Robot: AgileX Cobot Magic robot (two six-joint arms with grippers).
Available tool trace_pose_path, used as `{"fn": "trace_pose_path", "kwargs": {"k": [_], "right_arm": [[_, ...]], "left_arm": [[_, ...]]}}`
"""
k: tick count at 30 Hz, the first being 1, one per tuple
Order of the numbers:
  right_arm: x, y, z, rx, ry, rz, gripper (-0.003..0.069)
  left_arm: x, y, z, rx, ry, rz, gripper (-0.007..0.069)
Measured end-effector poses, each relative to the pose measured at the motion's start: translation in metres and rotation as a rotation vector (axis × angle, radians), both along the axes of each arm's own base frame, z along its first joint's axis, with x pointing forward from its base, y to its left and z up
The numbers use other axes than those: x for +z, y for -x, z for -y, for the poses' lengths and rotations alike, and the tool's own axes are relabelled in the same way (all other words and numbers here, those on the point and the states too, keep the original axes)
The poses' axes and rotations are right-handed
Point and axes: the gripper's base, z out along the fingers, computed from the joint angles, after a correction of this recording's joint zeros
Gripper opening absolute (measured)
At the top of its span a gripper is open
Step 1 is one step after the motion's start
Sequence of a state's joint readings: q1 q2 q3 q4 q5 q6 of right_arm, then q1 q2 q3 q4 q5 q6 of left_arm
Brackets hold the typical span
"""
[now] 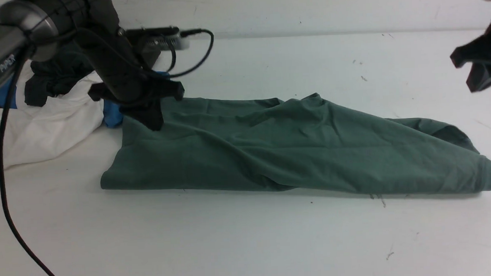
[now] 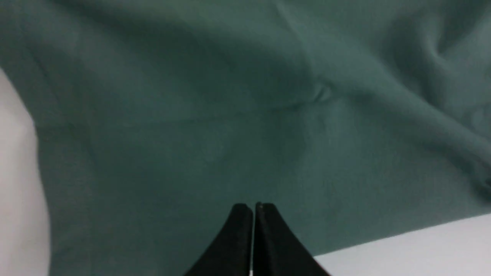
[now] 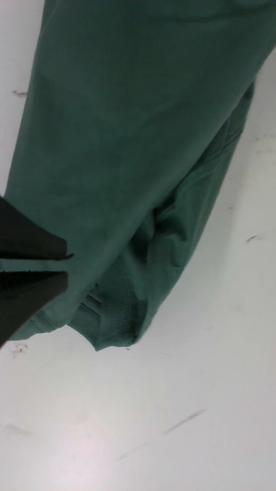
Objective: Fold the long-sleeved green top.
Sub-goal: Use both arms to drag the lower edge of the fabric forward and fold it over the upper edge
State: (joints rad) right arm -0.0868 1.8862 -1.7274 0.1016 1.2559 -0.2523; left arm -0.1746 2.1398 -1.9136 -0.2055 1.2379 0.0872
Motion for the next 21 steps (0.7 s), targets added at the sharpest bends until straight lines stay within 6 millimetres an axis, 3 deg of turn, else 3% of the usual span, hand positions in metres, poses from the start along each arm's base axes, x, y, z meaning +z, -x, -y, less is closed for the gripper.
{"fn": "trace_pose_path", "kwargs": {"k": [2,3,4,7,11,16,20,21], "right_arm": [[-0.022,-0.007,0.009,-0.019,-0.020,-0.051,0.0176],[-0.022,-0.007,0.008,-0.019,-0.021,-0.051,0.0186],[-0.037,-0.012,0.010,-0.020,-0.028,-0.084,0.0270],[-0.062,-0.020,0.008,0.010,-0.044,-0.132,0.0430],[-0.084,-0.027,0.004,0.086,-0.032,-0.168,0.0549],[-0.103,-0.034,0.003,0.106,-0.029,-0.169,0.0556],[-0.115,-0.037,0.000,0.132,-0.055,-0.183,0.0444],[-0.121,-0.038,-0.001,0.141,-0.070,-0.193,0.0356]], "left_arm": [[-0.016,0.002,0.008,-0.028,-0.011,-0.040,-0.0004],[-0.018,0.002,0.008,-0.029,-0.012,-0.045,-0.0004],[-0.029,0.001,0.011,-0.037,-0.016,-0.067,-0.0004],[-0.052,-0.003,0.012,-0.039,-0.035,-0.111,-0.0004],[-0.072,-0.007,0.007,-0.016,-0.106,-0.145,-0.0004],[-0.075,-0.008,0.003,-0.004,-0.147,-0.144,-0.0004],[-0.075,-0.008,0.003,-0.001,-0.151,-0.144,-0.0004],[-0.075,-0.008,0.003,-0.001,-0.151,-0.144,-0.0004]]}}
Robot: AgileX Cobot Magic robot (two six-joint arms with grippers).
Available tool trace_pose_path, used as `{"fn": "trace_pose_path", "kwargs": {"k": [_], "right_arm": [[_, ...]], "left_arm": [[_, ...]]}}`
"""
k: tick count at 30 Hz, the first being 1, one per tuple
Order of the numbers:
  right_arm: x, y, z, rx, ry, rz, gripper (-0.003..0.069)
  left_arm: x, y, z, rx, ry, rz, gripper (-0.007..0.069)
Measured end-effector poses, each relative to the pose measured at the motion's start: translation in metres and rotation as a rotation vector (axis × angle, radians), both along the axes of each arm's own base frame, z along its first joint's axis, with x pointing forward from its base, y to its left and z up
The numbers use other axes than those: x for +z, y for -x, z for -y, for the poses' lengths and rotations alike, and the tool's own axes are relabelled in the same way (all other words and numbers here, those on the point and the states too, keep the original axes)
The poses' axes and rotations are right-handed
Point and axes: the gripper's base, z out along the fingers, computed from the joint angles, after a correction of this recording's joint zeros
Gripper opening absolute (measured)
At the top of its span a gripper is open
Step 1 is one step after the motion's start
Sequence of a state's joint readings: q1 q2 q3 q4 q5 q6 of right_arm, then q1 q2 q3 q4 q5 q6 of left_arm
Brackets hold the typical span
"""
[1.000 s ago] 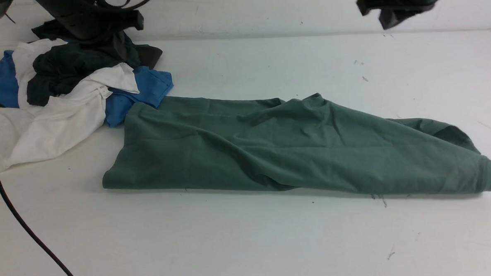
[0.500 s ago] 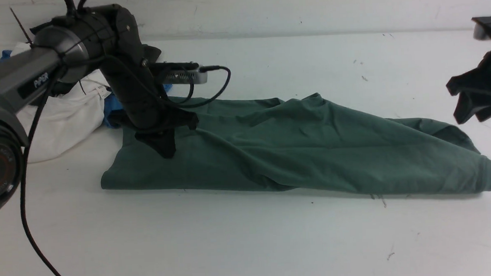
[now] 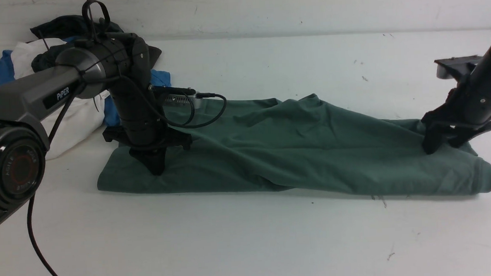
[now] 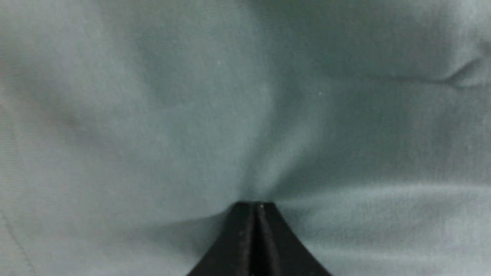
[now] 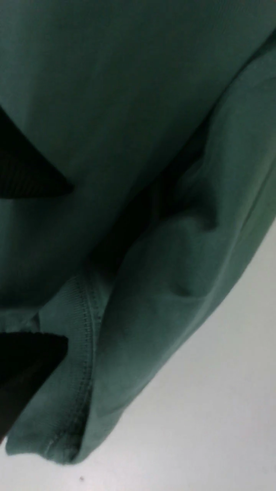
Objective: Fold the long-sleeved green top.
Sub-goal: Use both arms to drag the lower edge of the fabric forward and fold it over the upper edge
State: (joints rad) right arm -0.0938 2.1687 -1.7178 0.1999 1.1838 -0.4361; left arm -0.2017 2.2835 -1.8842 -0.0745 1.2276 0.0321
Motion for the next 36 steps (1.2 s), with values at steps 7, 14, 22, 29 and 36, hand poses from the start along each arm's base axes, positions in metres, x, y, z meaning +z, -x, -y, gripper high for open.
{"fn": "trace_pose_path", "kwargs": {"k": [7,14,22,29,36], "right_arm": [[0.013,-0.009,0.000,-0.054,-0.003,0.013,0.0008],[0.065,-0.005,0.002,-0.080,0.049,0.131,-0.0001],[0.050,-0.013,0.010,-0.129,0.101,0.139,-0.0001],[0.020,-0.033,0.013,-0.156,0.114,0.221,0.0050],[0.017,-0.038,0.020,-0.179,0.164,0.276,0.0273]], "left_arm": [[0.000,0.000,0.000,-0.001,-0.003,0.000,-0.0004],[0.000,0.000,0.000,0.000,-0.001,0.000,-0.0004],[0.000,0.000,0.001,0.002,0.009,0.001,-0.0004],[0.000,0.000,0.001,0.003,0.012,0.003,-0.0004],[0.001,-0.001,0.001,0.003,0.004,0.009,-0.0004]]}}
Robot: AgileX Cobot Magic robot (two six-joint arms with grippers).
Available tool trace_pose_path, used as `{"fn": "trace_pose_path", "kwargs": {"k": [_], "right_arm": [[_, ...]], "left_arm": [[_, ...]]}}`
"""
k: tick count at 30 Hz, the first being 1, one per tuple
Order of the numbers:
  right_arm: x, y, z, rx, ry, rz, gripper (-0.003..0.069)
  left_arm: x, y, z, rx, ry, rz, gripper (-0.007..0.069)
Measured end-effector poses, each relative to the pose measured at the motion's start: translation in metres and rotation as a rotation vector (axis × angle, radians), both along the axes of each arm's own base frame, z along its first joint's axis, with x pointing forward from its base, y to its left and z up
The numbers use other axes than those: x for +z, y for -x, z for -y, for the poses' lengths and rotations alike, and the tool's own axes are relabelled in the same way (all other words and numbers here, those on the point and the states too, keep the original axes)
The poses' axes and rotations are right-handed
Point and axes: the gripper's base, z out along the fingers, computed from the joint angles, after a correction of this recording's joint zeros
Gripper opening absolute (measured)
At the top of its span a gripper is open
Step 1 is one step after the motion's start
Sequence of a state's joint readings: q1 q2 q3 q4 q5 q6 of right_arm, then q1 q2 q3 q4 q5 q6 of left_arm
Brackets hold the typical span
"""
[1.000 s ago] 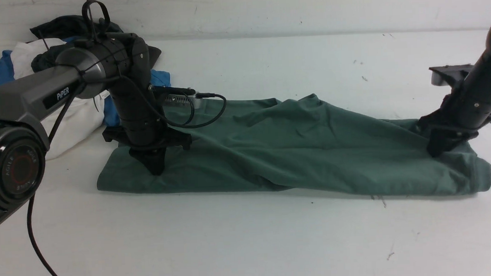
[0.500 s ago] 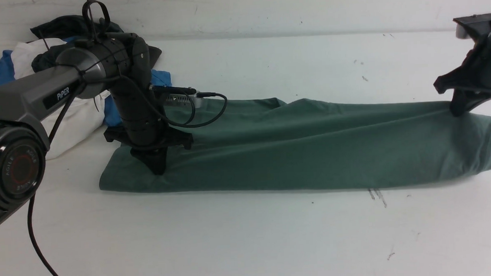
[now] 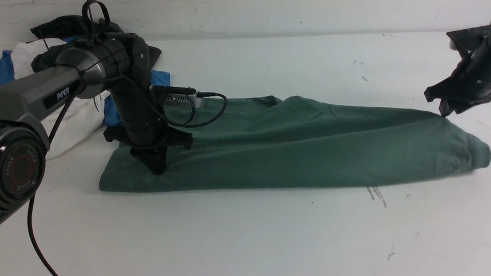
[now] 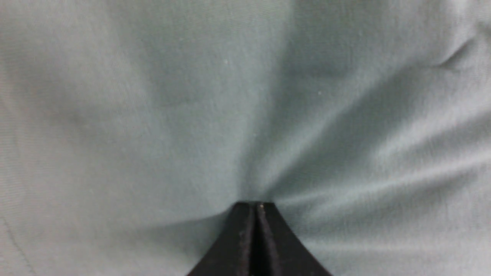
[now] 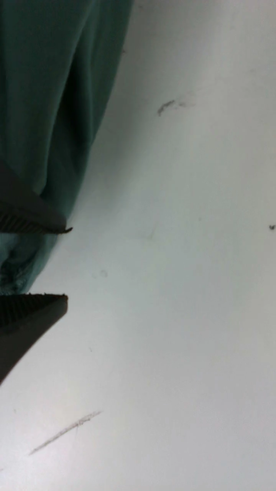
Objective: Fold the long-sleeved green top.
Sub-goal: Use both arms to drag the lower edge of the fabric forward and fold it over the upper edge
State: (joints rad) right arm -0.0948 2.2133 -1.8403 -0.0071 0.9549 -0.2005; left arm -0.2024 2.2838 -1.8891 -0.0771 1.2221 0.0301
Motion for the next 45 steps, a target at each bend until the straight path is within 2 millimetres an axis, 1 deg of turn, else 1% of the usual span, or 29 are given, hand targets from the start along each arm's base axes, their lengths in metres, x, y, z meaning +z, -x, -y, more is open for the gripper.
{"fn": "trace_pose_path", "kwargs": {"k": [1,2,3,4,6,7,8,9,11,13,14,15,16,17,19,20,21,22,25,26,28,30,31,33,34,35,41,43,45], "right_arm": [[0.001,0.000,0.000,-0.003,0.002,-0.002,0.0298],[0.007,0.004,0.000,-0.019,0.013,-0.021,0.0366],[0.014,0.009,-0.001,-0.027,0.017,-0.043,0.0398],[0.017,0.011,-0.001,-0.031,0.017,-0.051,0.0402],[0.030,0.019,-0.003,-0.038,0.021,-0.079,0.0422],[0.043,0.027,-0.006,-0.040,0.022,-0.100,0.0420],[0.045,0.028,-0.006,-0.039,0.021,-0.101,0.0419],[0.054,0.033,-0.008,-0.043,0.010,-0.111,0.0407],[0.065,0.038,-0.014,-0.042,-0.022,-0.106,0.0372],[0.069,0.039,-0.018,-0.044,-0.067,-0.101,0.0335],[0.069,0.039,-0.019,-0.045,-0.084,-0.101,0.0320],[0.069,0.039,-0.020,-0.046,-0.093,-0.101,0.0313],[0.068,0.039,-0.023,-0.048,-0.126,-0.103,0.0285],[0.068,0.039,-0.023,-0.048,-0.129,-0.102,0.0282],[0.068,0.038,-0.026,-0.048,-0.161,-0.104,0.0255],[0.068,0.038,-0.028,-0.040,-0.185,-0.103,0.0232],[0.068,0.038,-0.028,-0.040,-0.188,-0.103,0.0232],[0.069,0.038,-0.030,-0.032,-0.210,-0.101,0.0221],[0.069,0.038,-0.033,-0.019,-0.225,-0.100,0.0216],[0.069,0.038,-0.034,-0.016,-0.224,-0.100,0.0216],[0.069,0.038,-0.037,-0.006,-0.225,-0.100,0.0216],[0.069,0.038,-0.039,-0.001,-0.224,-0.100,0.0215],[0.069,0.038,-0.041,0.006,-0.223,-0.101,0.0215],[0.069,0.038,-0.044,0.012,-0.223,-0.102,0.0215],[0.069,0.038,-0.044,0.012,-0.223,-0.102,0.0215],[0.069,0.038,-0.045,0.016,-0.219,-0.102,0.0215],[0.069,0.038,-0.045,0.017,-0.219,-0.102,0.0215],[0.069,0.038,-0.045,0.018,-0.218,-0.101,0.0215],[0.069,0.037,-0.045,0.018,-0.218,-0.095,0.0215]], "left_arm": [[0.000,0.000,0.000,0.001,-0.001,0.001,-0.0004],[0.005,-0.001,0.000,0.009,-0.003,0.012,-0.0004],[0.011,-0.002,-0.001,0.016,-0.007,0.031,-0.0004],[0.014,-0.002,-0.001,0.025,-0.007,0.037,-0.0004],[0.028,-0.003,-0.002,0.042,-0.009,0.075,-0.0004],[0.047,-0.003,-0.003,0.069,-0.009,0.121,-0.0004],[0.048,-0.002,-0.004,0.072,-0.011,0.125,-0.0004],[0.066,-0.003,-0.007,0.108,-0.021,0.171,-0.0004],[0.088,-0.007,-0.015,0.168,-0.023,0.241,-0.0004],[0.098,-0.012,-0.026,0.215,-0.019,0.277,-0.0004],[0.100,-0.016,-0.032,0.236,-0.016,0.289,-0.0004],[0.100,-0.018,-0.034,0.240,-0.016,0.292,-0.0004],[0.099,-0.026,-0.044,0.268,-0.007,0.306,-0.0004],[0.096,-0.027,-0.045,0.271,-0.007,0.303,-0.0004],[0.087,-0.039,-0.055,0.302,0.006,0.323,-0.0001],[0.076,-0.049,-0.060,0.315,0.009,0.343,0.0011],[0.077,-0.050,-0.060,0.315,0.009,0.349,0.0013],[0.064,-0.059,-0.062,0.315,0.002,0.366,0.0039],[0.047,-0.072,-0.061,0.309,-0.001,0.421,0.0116],[0.042,-0.075,-0.061,0.303,-0.002,0.429,0.0135],[0.030,-0.082,-0.058,0.284,0.002,0.466,0.0211],[0.026,-0.085,-0.057,0.279,0.005,0.485,0.0251],[0.018,-0.089,-0.056,0.273,0.007,0.502,0.0299],[0.009,-0.092,-0.056,0.269,0.005,0.515,0.0343],[0.008,-0.093,-0.056,0.269,0.006,0.518,0.0349],[0.002,-0.094,-0.056,0.268,0.005,0.518,0.0365],[-0.006,-0.097,-0.056,0.265,0.001,0.524,0.0366],[-0.007,-0.097,-0.056,0.266,0.004,0.523,0.0331],[-0.007,-0.097,-0.055,0.265,0.007,0.522,0.0258]]}}
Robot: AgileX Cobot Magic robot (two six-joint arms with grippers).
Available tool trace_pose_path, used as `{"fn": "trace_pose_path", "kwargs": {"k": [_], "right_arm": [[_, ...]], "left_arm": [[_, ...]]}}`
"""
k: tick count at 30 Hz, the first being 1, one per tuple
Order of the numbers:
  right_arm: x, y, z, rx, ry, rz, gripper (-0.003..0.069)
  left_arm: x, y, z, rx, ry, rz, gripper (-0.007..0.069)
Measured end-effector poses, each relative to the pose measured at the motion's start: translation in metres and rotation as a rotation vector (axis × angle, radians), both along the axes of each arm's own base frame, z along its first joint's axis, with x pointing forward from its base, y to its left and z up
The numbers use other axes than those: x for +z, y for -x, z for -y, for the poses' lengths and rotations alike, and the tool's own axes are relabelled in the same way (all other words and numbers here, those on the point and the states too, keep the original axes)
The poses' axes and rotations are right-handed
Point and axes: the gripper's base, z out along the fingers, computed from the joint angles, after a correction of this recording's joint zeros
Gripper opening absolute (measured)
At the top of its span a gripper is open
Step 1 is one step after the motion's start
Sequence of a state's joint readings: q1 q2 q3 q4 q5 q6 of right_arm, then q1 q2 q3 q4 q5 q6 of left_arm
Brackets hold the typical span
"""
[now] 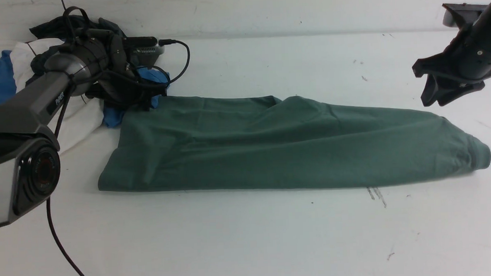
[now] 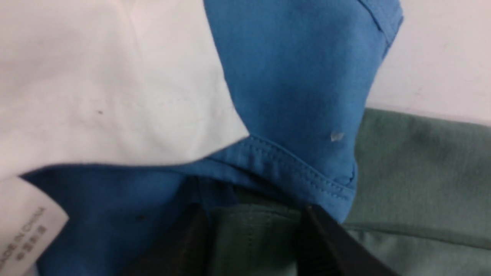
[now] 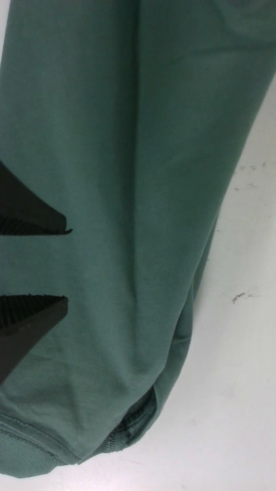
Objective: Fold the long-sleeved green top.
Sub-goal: Use both arms to drag the lower edge of the fabric forward and fold it over the upper edge
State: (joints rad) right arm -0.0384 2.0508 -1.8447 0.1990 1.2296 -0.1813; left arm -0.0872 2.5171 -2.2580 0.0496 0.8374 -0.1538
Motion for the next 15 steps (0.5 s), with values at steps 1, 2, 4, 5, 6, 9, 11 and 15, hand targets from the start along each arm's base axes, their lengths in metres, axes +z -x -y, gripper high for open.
{"fn": "trace_pose_path", "kwargs": {"k": [1,2,4,5,6,9,11,15], "right_arm": [[0.000,0.000,0.000,0.000,0.000,0.001,0.0215],[0.000,0.000,0.000,0.000,0.000,0.001,0.0215],[0.000,0.000,0.000,0.000,0.000,0.002,0.0215],[0.000,0.000,0.000,0.001,0.001,0.002,0.0215],[0.000,0.000,0.000,0.002,0.001,0.003,0.0215],[0.000,0.000,-0.001,0.002,-0.011,-0.001,0.0215],[0.000,0.000,-0.003,0.008,-0.031,0.000,0.0215],[0.004,-0.006,-0.022,0.105,-0.051,0.090,0.0215]], "left_arm": [[-0.001,0.000,0.000,0.000,0.000,-0.003,0.0209],[-0.001,0.000,0.000,0.000,-0.001,-0.005,0.0198],[-0.001,0.001,0.000,0.000,-0.001,-0.012,0.0066],[0.000,0.001,0.000,0.001,0.001,-0.017,0.0041],[0.002,0.001,0.001,-0.002,0.003,-0.020,0.0029],[0.016,0.003,0.004,-0.012,0.021,-0.025,0.0027],[0.032,0.005,0.005,-0.028,0.034,-0.019,0.0027],[0.086,0.013,0.009,-0.059,0.079,0.075,0.0027]]}}
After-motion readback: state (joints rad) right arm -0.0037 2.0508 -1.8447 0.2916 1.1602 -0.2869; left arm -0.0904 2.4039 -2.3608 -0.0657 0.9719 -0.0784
